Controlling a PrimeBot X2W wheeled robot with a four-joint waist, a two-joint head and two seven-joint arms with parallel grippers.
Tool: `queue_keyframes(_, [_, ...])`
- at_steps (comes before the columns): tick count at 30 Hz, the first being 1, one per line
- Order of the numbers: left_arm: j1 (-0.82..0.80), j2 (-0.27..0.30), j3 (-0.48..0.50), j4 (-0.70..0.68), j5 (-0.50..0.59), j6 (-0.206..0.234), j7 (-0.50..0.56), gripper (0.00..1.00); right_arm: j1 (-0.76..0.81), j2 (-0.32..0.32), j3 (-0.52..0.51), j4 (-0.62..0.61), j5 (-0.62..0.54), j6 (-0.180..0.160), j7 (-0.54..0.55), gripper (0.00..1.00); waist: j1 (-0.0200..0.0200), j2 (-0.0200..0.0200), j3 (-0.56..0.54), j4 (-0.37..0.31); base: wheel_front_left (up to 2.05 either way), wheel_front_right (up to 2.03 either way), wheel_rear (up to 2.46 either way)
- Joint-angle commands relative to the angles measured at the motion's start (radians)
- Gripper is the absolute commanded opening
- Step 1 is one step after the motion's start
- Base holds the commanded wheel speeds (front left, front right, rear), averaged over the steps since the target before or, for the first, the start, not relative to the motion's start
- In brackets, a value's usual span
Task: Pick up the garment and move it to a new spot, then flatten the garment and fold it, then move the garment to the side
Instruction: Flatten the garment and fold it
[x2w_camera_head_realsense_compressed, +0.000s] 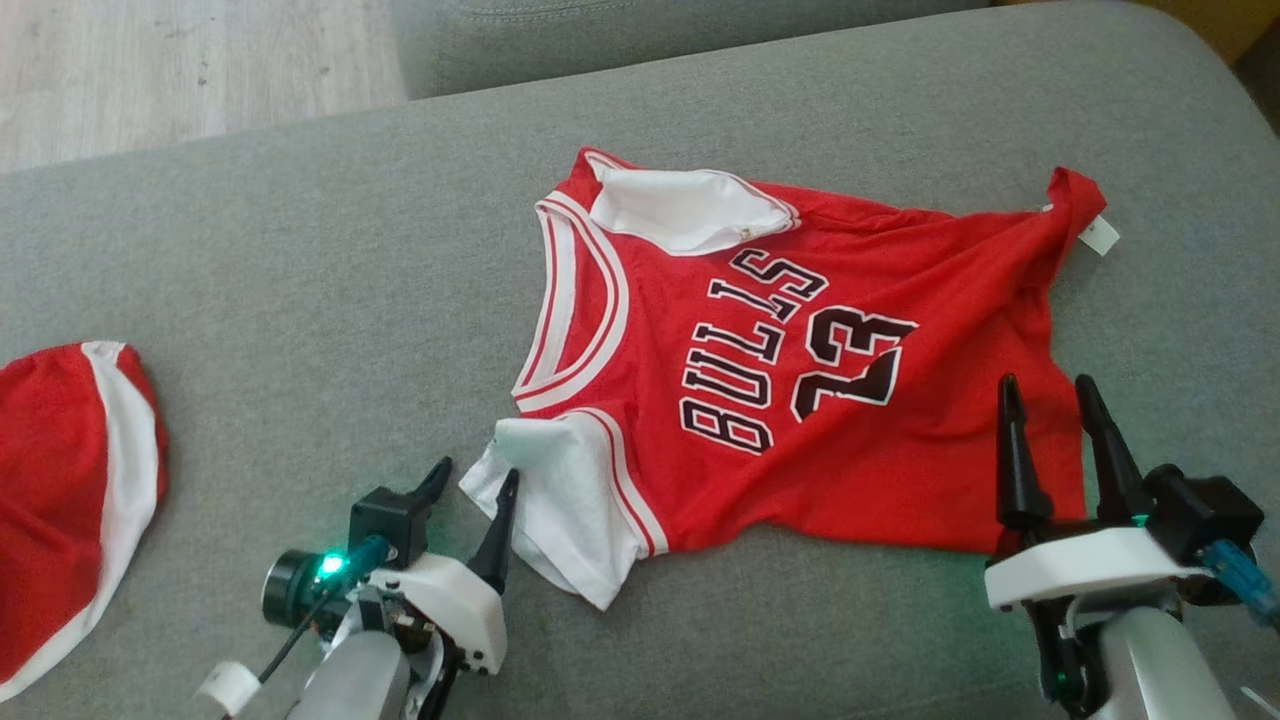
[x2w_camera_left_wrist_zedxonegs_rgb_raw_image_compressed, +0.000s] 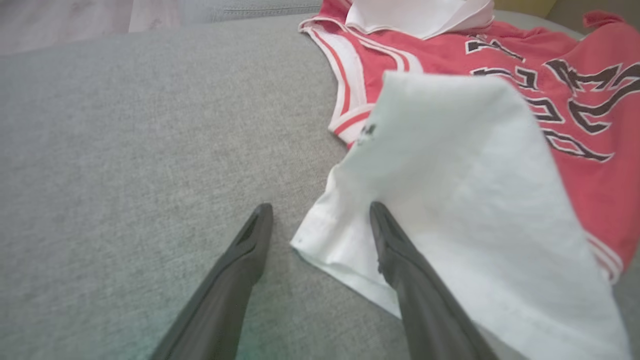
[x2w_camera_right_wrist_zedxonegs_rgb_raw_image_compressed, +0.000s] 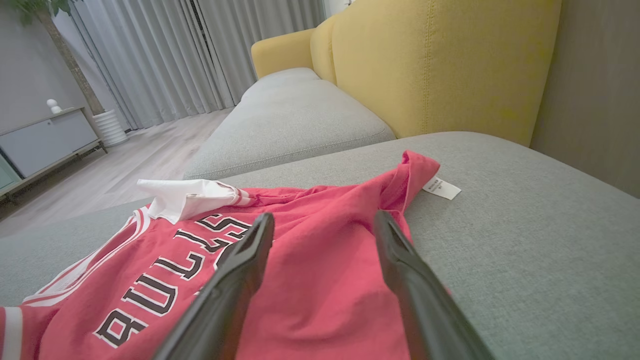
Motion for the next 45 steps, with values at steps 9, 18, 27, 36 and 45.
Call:
queue_keyframes(9, [-0.075,0.02,0.012,0.064,0.014,0.024,0.023,1.0,-0.04,-0.005,0.018,-0.03,0.007,0.007,-0.011,1.0,-0.0001,0.0,0.003,-0.003,0.0,0.0,0.0])
queue_keyframes(18, [-0.07,0.017,-0.038,0.098,0.005,-0.013,0.091,0.0,-0.044,-0.005,0.01,-0.023,0.004,0.007,-0.011,1.0,-0.0001,0.0,-0.011,0.001,0.0,0.0,0.0])
queue_keyframes(27, [-0.057,0.032,-0.007,0.023,-0.027,0.015,-0.004,0.0,-0.028,-0.005,0.0,-0.008,-0.001,0.007,-0.011,1.0,-0.0001,0.0,-0.056,0.022,0.0,0.0,0.0])
queue_keyframes(36, [0.019,0.043,0.101,-0.126,-0.117,0.062,-0.137,0.0,0.024,-0.005,-0.121,0.129,-0.059,0.007,0.046,1.0,-0.0001,0.0,-0.111,0.046,0.0,0.0,0.0])
queue_keyframes(45, [0.089,0.038,0.118,-0.268,-0.141,0.092,-0.153,0.0,0.055,-0.005,-0.134,0.242,-0.003,0.007,0.135,1.0,-0.0001,0.0,-0.118,0.057,0.0,0.0,0.0])
